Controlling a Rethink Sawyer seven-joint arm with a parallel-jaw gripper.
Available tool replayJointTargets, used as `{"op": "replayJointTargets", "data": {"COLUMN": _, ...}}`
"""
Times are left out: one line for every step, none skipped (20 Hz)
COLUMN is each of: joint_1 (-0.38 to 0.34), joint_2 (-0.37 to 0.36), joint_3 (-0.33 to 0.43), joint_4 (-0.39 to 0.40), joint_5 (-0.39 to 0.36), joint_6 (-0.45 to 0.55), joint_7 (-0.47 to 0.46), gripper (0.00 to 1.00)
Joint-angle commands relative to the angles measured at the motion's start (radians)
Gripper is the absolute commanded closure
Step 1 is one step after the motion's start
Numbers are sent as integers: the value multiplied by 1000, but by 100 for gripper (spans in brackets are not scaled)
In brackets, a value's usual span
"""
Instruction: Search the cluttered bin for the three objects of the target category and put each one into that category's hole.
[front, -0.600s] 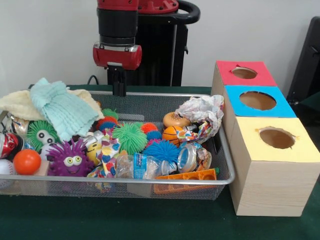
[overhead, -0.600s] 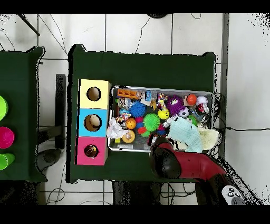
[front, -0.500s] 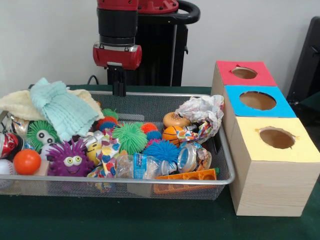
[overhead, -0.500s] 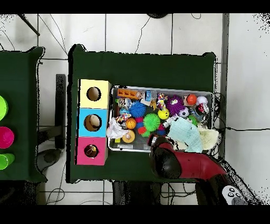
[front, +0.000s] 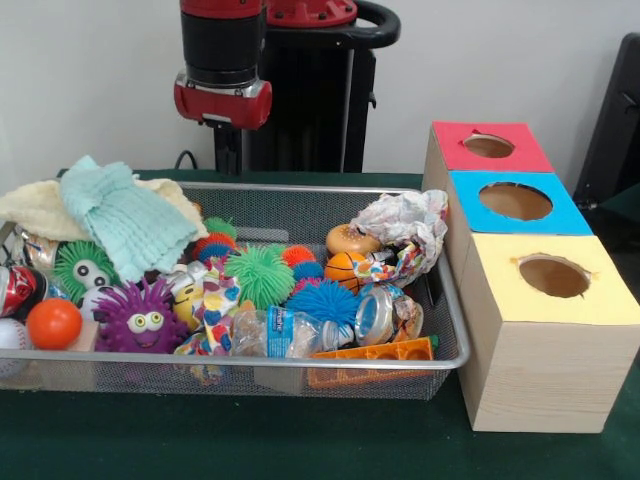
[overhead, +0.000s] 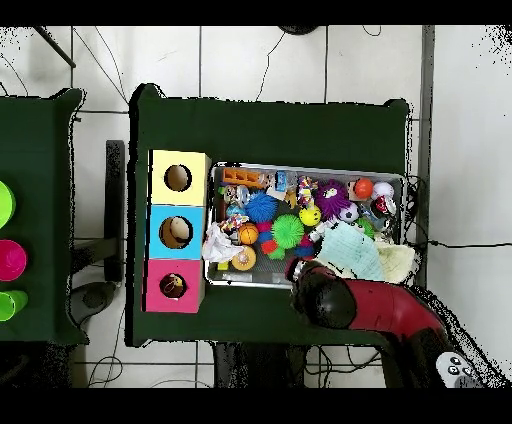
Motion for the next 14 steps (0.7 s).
{"op": "replayJointTargets", "data": {"joint_1": -15, "joint_2": 1, "joint_3": 122, "joint_4": -166, "joint_5": 52, "joint_6": 147, "joint_7": -68, "gripper": 100}}
{"op": "replayJointTargets", "data": {"joint_1": -17, "joint_2": 3, "joint_3": 126, "joint_4": -177, "joint_5": 53, "joint_6": 154, "joint_7": -69, "gripper": 100}}
{"op": "replayJointTargets", "data": {"joint_1": -16, "joint_2": 8, "joint_3": 129, "joint_4": -193, "joint_5": 54, "joint_6": 160, "joint_7": -66, "gripper": 100}}
{"op": "replayJointTargets", "data": {"joint_1": -17, "joint_2": 6, "joint_3": 132, "joint_4": -195, "joint_5": 51, "joint_6": 155, "joint_7": -63, "gripper": 100}}
{"op": "replayJointTargets", "data": {"joint_1": -9, "joint_2": 13, "joint_3": 129, "joint_4": -212, "joint_5": 47, "joint_6": 127, "joint_7": -42, "gripper": 100}}
{"op": "replayJointTargets", "data": {"joint_1": -3, "joint_2": 21, "joint_3": 129, "joint_4": -226, "joint_5": 40, "joint_6": 109, "joint_7": -32, "gripper": 100}}
{"op": "replayJointTargets", "data": {"joint_1": -2, "joint_2": 31, "joint_3": 139, "joint_4": -242, "joint_5": 38, "joint_6": 93, "joint_7": -31, "gripper": 100}}
{"op": "replayJointTargets", "data": {"joint_1": -1, "joint_2": 40, "joint_3": 149, "joint_4": -258, "joint_5": 36, "joint_6": 76, "joint_7": -31, "gripper": 100}}
{"op": "replayJointTargets", "data": {"joint_1": -5, "joint_2": 51, "joint_3": 164, "joint_4": -277, "joint_5": 34, "joint_6": 69, "joint_7": -42, "gripper": 100}}
{"op": "replayJointTargets", "data": {"joint_1": -7, "joint_2": 62, "joint_3": 177, "joint_4": -299, "joint_5": 34, "joint_6": 76, "joint_7": -56, "gripper": 100}}
{"op": "replayJointTargets", "data": {"joint_1": -10, "joint_2": 73, "joint_3": 190, "joint_4": -320, "joint_5": 33, "joint_6": 83, "joint_7": -69, "gripper": 100}}
{"op": "replayJointTargets", "data": {"joint_1": -13, "joint_2": 83, "joint_3": 200, "joint_4": -338, "joint_5": 34, "joint_6": 87, "joint_7": -76, "gripper": 100}}
{"op": "replayJointTargets", "data": {"joint_1": -17, "joint_2": 100, "joint_3": 217, "joint_4": -368, "joint_5": 31, "joint_6": 83, "joint_7": -89, "gripper": 100}}
{"op": "replayJointTargets", "data": {"joint_1": -19, "joint_2": 113, "joint_3": 228, "joint_4": -387, "joint_5": 30, "joint_6": 81, "joint_7": -94, "gripper": 100}}
